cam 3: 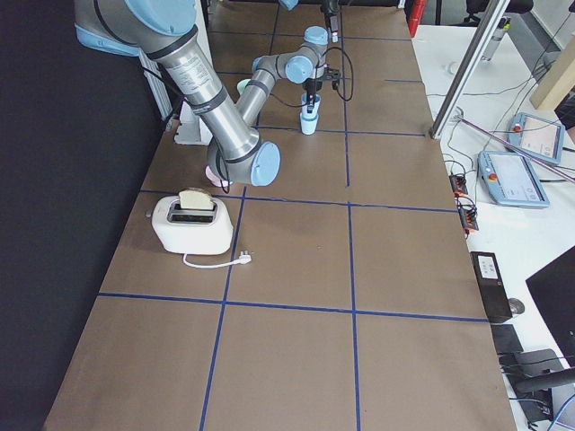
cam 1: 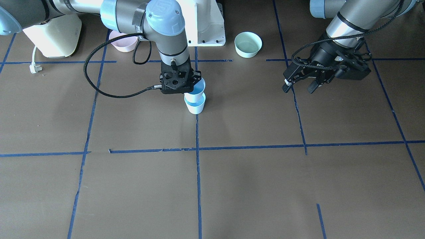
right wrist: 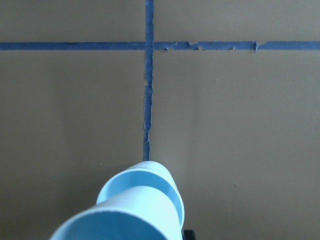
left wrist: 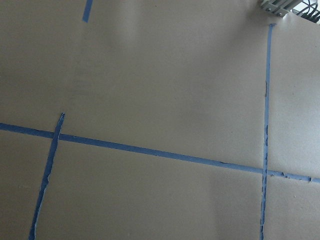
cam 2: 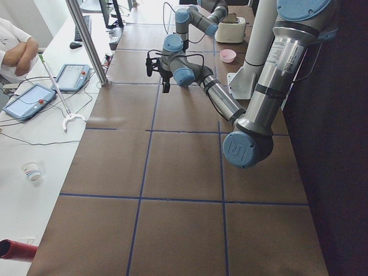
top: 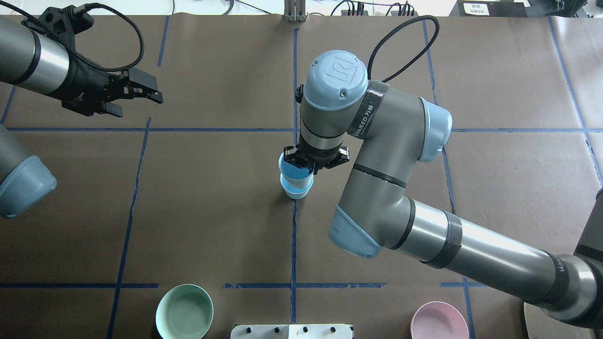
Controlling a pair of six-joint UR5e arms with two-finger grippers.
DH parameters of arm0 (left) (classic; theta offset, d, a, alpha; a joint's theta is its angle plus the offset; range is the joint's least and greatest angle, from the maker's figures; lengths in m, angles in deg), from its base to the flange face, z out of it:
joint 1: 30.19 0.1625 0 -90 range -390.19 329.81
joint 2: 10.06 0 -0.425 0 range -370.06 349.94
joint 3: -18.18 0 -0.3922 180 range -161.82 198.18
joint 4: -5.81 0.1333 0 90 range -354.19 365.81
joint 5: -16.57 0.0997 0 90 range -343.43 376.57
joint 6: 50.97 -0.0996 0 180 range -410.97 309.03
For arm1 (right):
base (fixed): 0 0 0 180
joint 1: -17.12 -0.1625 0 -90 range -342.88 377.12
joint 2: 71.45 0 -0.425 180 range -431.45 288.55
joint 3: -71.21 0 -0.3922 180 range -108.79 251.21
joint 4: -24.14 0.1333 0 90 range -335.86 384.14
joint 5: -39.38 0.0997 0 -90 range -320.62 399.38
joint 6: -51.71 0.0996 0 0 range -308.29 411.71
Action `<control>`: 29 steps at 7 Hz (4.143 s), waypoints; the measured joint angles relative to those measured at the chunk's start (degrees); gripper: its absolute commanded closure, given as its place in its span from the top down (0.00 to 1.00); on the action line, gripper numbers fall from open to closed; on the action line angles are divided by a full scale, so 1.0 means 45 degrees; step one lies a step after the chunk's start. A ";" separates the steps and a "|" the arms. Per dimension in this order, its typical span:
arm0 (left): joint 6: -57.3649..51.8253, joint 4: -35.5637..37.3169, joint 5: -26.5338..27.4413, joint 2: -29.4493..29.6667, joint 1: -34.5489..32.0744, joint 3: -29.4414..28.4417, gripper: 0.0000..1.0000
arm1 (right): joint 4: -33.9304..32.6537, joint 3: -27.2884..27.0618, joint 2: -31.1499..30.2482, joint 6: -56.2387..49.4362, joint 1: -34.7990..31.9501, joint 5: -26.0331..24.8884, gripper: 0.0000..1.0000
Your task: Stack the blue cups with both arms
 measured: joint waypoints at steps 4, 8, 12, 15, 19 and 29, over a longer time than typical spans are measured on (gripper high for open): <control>0.0013 0.0000 0.0000 -0.0007 -0.0016 0.0063 1.00 | 0.0028 0.0062 0.0015 -0.0011 0.0078 -0.0066 1.00; -0.0190 -0.0037 -0.0021 -0.0290 -0.0035 0.0103 1.00 | -0.0212 -0.1013 -0.0437 -0.0055 -0.0231 -0.0212 1.00; -0.4823 0.0015 -0.0203 -0.2570 -0.1228 0.0024 1.00 | -0.0823 -0.4453 -0.5227 -0.4777 -0.4241 0.1982 1.00; -1.1121 0.0151 -0.1706 -0.3769 -0.4501 -0.1730 1.00 | -0.0754 -0.4112 -0.8574 -1.1687 -0.8080 0.3675 1.00; -1.8570 0.3898 -0.2499 -0.3249 -0.8130 -0.3748 1.00 | -0.0729 -0.1435 -0.9765 -1.6748 -1.1906 0.5293 1.00; -1.8575 0.5487 -0.3446 -0.4812 -0.9099 -0.3923 1.00 | 0.1448 0.1165 -1.0083 -1.7172 -1.2345 0.4845 1.00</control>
